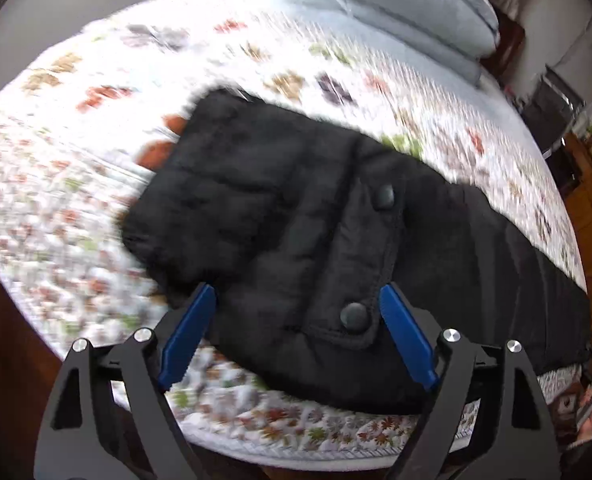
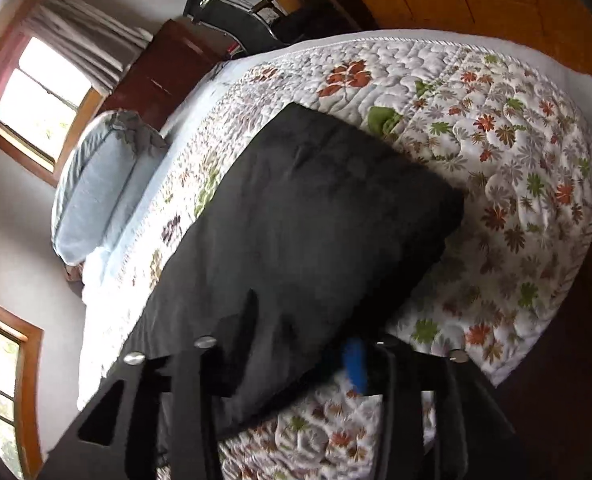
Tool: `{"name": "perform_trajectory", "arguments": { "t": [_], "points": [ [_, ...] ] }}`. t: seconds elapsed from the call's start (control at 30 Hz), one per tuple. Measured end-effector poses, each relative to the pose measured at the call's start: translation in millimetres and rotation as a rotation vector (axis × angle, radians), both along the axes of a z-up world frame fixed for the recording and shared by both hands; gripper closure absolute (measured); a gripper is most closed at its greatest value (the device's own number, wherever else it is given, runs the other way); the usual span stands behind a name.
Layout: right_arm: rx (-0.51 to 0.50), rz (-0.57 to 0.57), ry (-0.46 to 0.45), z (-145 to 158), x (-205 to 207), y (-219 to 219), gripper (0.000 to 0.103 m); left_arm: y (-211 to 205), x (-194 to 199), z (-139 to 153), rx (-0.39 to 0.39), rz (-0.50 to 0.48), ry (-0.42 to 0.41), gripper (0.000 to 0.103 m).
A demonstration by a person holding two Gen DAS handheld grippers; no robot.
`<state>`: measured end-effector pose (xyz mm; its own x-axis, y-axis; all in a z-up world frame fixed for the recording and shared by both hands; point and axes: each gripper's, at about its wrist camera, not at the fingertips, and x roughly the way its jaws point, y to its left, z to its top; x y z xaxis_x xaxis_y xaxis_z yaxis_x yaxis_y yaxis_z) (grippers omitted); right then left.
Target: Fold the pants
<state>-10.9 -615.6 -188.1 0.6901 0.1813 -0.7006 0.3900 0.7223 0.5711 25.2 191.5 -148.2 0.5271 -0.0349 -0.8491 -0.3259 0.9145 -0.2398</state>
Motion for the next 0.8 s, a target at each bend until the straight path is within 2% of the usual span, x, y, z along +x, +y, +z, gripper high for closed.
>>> {"name": "perform_trajectory", "arguments": {
  "t": [0.07, 0.17, 0.23, 0.37, 0.47, 0.5, 0.53, 0.6, 0.67, 0.8],
  "points": [
    [-0.066, 0.006, 0.029, 6.8, -0.1, 12.1, 0.039, 14.9, -18.6, 11.6, 0.027, 0.060, -0.027, 0.018],
    [-0.117, 0.014, 0.066, 12.8, -11.2, 16.9, 0.038, 39.2, -44.3, 12.2, 0.011, 0.168, -0.033, 0.018],
    [-0.114, 0.009, 0.083, 14.0, -17.9, 20.3, 0.038, 56.9, -58.5, 2.5, -0.059, 0.245, -0.041, 0.018],
    [-0.093, 0.018, 0.071, 20.8, -27.4, 25.4, 0.038, 70.4, -57.4, -13.0, -0.185, 0.293, -0.065, 0.020],
    [-0.090, 0.012, 0.069, 24.3, -31.5, 26.0, 0.038, 69.7, -37.1, -20.4, -0.198, 0.280, -0.057, 0.028],
    [-0.093, 0.010, 0.068, 26.1, -30.9, 26.2, 0.038, 69.1, -31.1, -23.1, -0.192, 0.281, -0.040, 0.034],
    [-0.095, 0.008, 0.066, 27.8, -32.4, 26.2, 0.038, 69.3, -24.0, -28.1, -0.191, 0.286, -0.011, 0.045],
    [-0.094, 0.005, 0.060, 30.4, -32.8, 25.9, 0.038, 71.0, -14.7, -36.4, -0.241, 0.278, 0.000, 0.059],
    [-0.105, -0.001, 0.065, 30.8, -33.1, 24.7, 0.038, 72.9, -10.7, -38.4, -0.247, 0.292, 0.003, 0.059],
    [-0.079, -0.011, 0.059, 28.3, -35.9, 22.7, 0.038, 74.6, -3.4, -32.2, -0.238, 0.275, -0.002, 0.066]
  ]
}}
